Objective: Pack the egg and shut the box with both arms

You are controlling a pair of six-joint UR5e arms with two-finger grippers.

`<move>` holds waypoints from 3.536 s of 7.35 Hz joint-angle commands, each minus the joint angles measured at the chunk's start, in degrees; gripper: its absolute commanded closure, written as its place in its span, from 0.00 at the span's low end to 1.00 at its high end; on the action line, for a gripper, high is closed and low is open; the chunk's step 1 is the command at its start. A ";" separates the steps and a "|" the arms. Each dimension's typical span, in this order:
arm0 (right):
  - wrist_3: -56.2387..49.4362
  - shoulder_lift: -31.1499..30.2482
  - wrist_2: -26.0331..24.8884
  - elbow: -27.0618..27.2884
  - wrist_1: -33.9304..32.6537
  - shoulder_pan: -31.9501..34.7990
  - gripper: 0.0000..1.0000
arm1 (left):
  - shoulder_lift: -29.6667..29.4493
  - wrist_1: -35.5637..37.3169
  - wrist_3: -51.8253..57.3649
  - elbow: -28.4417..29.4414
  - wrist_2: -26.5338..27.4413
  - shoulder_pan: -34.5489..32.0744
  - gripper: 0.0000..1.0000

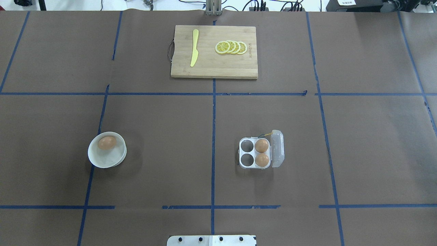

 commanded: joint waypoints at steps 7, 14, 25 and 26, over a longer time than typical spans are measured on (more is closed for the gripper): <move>0.18 -0.19 0.76 0.71 0.06 0.86 0.00 | 0.03 -0.56 -0.35 0.42 -1.94 5.95 0.00; 0.27 -0.36 1.02 -0.96 3.05 0.78 0.00 | -0.50 -10.49 -10.61 -11.96 -6.07 28.70 0.00; 0.44 -1.24 1.02 -1.75 4.89 0.78 0.00 | -1.28 -7.86 -15.87 -20.68 27.68 59.20 0.04; 0.44 -1.24 1.02 -1.75 4.89 0.78 0.00 | -1.46 -7.77 -16.25 -20.76 27.59 60.00 0.04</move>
